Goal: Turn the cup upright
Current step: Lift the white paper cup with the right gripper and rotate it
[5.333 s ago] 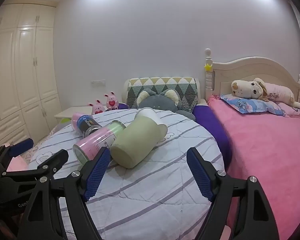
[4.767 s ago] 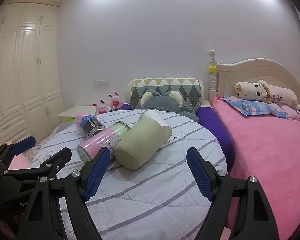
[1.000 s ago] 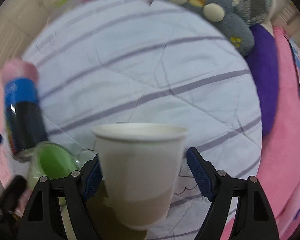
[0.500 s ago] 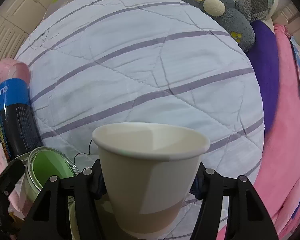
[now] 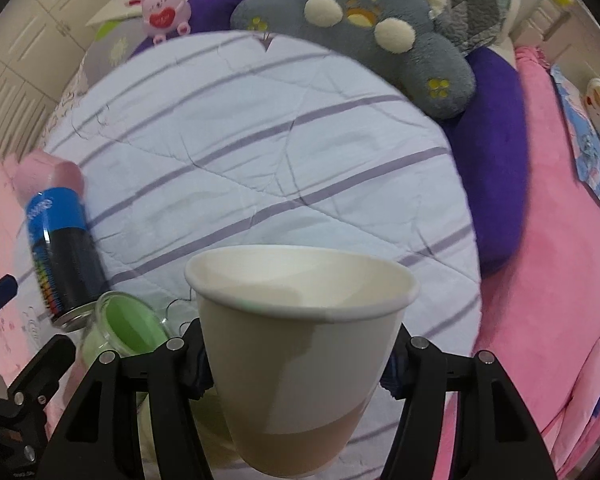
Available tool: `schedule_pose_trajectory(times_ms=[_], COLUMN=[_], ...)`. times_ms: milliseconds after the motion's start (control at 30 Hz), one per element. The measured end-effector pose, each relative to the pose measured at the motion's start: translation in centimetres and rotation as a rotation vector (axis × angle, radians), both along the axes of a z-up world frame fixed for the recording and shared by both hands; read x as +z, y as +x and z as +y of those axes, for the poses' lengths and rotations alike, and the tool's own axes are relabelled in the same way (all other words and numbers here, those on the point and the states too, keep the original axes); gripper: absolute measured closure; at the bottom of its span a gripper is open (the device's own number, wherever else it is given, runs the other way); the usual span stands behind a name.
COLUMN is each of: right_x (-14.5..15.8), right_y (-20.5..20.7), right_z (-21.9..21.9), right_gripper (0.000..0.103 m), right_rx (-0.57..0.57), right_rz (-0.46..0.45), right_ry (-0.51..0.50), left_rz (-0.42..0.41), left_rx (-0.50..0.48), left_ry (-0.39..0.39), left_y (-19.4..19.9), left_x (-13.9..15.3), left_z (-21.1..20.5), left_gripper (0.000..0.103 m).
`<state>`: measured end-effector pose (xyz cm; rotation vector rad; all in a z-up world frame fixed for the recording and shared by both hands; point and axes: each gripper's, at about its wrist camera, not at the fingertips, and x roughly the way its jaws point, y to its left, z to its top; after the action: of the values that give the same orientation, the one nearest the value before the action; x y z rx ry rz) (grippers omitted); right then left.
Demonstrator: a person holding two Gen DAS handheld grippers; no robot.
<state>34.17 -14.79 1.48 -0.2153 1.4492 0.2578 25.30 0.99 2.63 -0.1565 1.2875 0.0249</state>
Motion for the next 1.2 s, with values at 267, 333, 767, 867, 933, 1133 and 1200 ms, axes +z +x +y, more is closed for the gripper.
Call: schedule_pose_trajectory(times_ms=[267,333,767,867,933,1133,1200], right_x=[2.7,2.1,1.8,1.1,0.8,0.3,0.3], right_y=[-4.8,-5.1,-13.5,-15.4,-16.7,-20.0,-21.5], right_z=[-0.8,-2.1,-2.3,-2.5,-2.7,-2.8,-2.3], right_gripper=[0.04,0.04,0.04,0.04,0.04,0.04,0.04], right_rx=[-0.059,-0.064,-0.12,-0.128,-0.129,-0.138,-0.119], right_rz=[-0.049,-0.062,-0.229,-0.253,-0.281,-0.347,-0.385], right_ry=[0.035,0.041,0.114,0.156,0.179,0.209,0.187], left_rz=[-0.02,-0.019,-0.096,-0.124,-0.154,-0.221,-0.252], left_rx=[-0.053,-0.061,-0.132,-0.133,-0.129,-0.087,-0.11], left_ry=[0.021,0.029,0.045,0.059,0.057,0.119,0.125], left_y=[-1.8,-2.3,-8.1,-9.4,-10.4,-12.8,-14.0], left_x=[1.9,1.9,0.1,0.0,0.0,0.4,0.6], left_z=[-0.8,-0.9,-1.2,-0.9,-0.6,0.2,0.0], left_gripper=[0.0,0.0,0.0,0.0,0.0,0.0,0.0])
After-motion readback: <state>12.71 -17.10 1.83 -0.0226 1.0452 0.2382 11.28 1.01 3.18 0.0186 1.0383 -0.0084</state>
